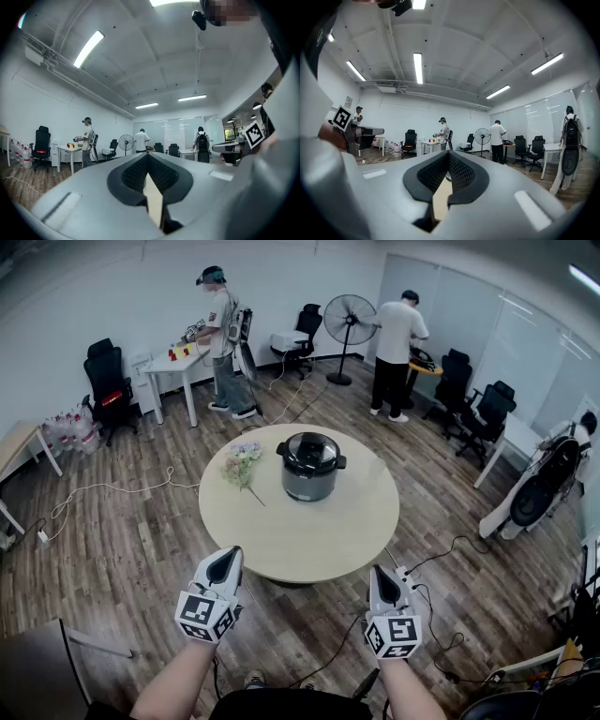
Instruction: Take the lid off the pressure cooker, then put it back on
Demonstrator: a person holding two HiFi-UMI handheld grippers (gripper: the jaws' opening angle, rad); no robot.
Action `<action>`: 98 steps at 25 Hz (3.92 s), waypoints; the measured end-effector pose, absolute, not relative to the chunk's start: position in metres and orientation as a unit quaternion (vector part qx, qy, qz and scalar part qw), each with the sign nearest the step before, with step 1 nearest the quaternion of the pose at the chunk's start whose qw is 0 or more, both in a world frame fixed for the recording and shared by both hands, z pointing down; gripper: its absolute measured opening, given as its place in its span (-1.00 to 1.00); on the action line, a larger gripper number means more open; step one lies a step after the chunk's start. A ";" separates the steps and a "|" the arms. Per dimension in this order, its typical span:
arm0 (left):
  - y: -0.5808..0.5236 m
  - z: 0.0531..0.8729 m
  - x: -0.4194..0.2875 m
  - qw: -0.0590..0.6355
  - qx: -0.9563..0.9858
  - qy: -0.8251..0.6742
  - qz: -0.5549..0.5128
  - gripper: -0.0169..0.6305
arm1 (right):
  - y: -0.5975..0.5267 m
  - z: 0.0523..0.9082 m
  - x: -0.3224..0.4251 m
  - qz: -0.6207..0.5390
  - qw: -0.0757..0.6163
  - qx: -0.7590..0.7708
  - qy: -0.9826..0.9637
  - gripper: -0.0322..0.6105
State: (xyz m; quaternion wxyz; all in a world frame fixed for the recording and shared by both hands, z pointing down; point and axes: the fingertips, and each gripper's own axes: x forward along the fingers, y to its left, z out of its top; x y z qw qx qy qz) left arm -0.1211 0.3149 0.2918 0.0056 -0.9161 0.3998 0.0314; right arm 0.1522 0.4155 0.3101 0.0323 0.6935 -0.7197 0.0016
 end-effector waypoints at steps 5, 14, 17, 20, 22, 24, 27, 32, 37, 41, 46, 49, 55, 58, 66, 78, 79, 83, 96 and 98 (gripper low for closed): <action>0.316 0.294 -0.123 0.004 -0.916 0.400 0.030 -0.95 | 0.414 0.314 0.147 0.003 0.040 0.691 -0.722 -0.88; 0.321 0.298 -0.124 0.005 -0.913 0.407 0.028 -0.95 | 0.413 0.318 0.139 0.018 0.023 0.655 -0.755 -0.87; 0.321 0.301 -0.125 0.004 -0.911 0.412 0.028 -0.95 | 0.407 0.321 0.132 0.015 0.022 0.634 -0.773 -0.51; 0.321 0.305 -0.125 0.002 -0.908 0.418 0.026 -0.95 | 0.398 0.329 0.130 0.036 0.023 0.621 -0.783 0.95; 0.320 0.305 -0.125 0.003 -0.909 0.417 0.027 -0.95 | 0.395 0.334 0.128 0.043 0.031 0.615 -0.787 0.95; 0.316 0.309 -0.118 0.010 -0.915 0.402 0.025 -0.93 | 0.392 0.336 0.127 0.044 0.033 0.613 -0.788 0.95; 0.302 0.324 -0.100 0.002 -0.920 0.391 0.004 0.87 | 0.385 0.337 0.133 0.047 0.031 0.612 -0.789 0.95; 0.297 0.336 -0.080 -0.002 -0.919 0.394 -0.017 0.87 | 0.375 0.334 0.157 0.051 0.024 0.611 -0.790 0.94; 0.292 0.345 -0.060 0.000 -0.914 0.404 -0.025 0.87 | 0.366 0.330 0.179 0.040 0.015 0.601 -0.798 0.94; 0.284 0.352 -0.045 0.001 -0.909 0.415 -0.033 0.87 | 0.353 0.327 0.197 0.035 0.010 0.590 -0.806 0.94; 0.259 0.366 -0.031 -0.003 -0.908 0.416 -0.049 0.87 | 0.326 0.325 0.215 0.038 -0.001 0.591 -0.806 0.94; 0.230 0.374 -0.023 -0.006 -0.910 0.412 -0.051 0.87 | 0.300 0.324 0.222 0.038 -0.002 0.593 -0.804 0.94; 0.138 0.408 -0.010 -0.037 -0.916 0.396 -0.053 0.87 | 0.221 0.330 0.230 0.042 0.001 0.607 -0.794 0.94; 0.081 0.429 0.000 -0.044 -0.922 0.379 -0.064 0.87 | 0.169 0.333 0.228 0.046 0.010 0.615 -0.787 0.94; -0.057 0.487 0.036 -0.055 -0.944 0.311 -0.092 0.87 | 0.028 0.342 0.218 0.070 0.044 0.630 -0.773 0.94; -0.165 0.600 0.099 -0.096 -0.955 0.227 -0.166 0.87 | -0.113 0.379 0.221 0.091 0.135 0.633 -0.757 0.94; -0.169 0.606 0.103 -0.099 -0.954 0.224 -0.170 0.87 | -0.121 0.383 0.220 0.092 0.147 0.627 -0.760 0.94; -0.175 0.626 0.113 -0.110 -0.951 0.223 -0.183 0.87 | -0.147 0.398 0.222 0.099 0.197 0.591 -0.776 0.94; -0.184 0.648 0.140 -0.098 -0.948 0.236 -0.191 0.88 | -0.222 0.465 0.189 0.107 0.423 0.305 -0.847 0.92; -0.184 0.650 0.139 -0.098 -0.947 0.236 -0.192 0.88 | -0.229 0.475 0.183 0.113 0.450 0.270 -0.844 0.89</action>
